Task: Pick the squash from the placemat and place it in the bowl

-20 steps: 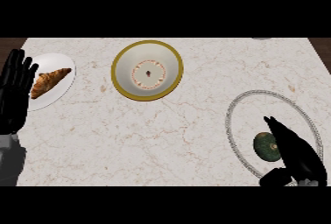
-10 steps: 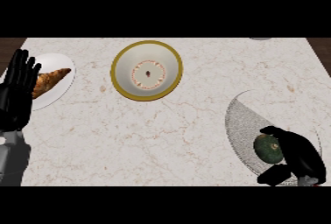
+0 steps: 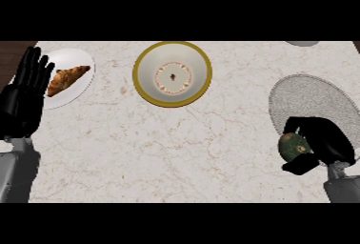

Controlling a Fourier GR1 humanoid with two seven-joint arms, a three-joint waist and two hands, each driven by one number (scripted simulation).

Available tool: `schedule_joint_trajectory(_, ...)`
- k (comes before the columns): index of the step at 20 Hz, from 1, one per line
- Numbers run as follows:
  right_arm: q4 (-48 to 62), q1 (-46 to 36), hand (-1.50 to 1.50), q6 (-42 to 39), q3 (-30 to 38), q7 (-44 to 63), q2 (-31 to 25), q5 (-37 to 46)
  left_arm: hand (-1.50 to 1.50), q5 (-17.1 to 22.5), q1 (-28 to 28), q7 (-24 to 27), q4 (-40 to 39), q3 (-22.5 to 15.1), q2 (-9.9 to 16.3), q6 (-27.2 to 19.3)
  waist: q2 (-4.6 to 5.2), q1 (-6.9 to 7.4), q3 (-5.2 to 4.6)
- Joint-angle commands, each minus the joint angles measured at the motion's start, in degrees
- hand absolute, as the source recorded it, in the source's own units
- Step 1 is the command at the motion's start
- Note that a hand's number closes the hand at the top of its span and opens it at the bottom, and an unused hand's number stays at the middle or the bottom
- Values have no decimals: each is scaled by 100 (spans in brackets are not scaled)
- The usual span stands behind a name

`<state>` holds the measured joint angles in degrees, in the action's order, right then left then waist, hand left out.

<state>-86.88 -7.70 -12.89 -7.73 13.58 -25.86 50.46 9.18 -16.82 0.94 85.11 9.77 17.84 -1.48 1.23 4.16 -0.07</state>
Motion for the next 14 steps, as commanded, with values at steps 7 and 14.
schedule_joint_trajectory(7,942,-1917,150,-889,-309,-2248,-1160,-176,0,20,-480,9,114,-474,-230,253,388,1013,59)
schedule_joint_trajectory(14,1921,-3011,150,-669,190,-3526,-1549,-500,0,-51,-589,24,40,-562,-272,247,404,1018,67)
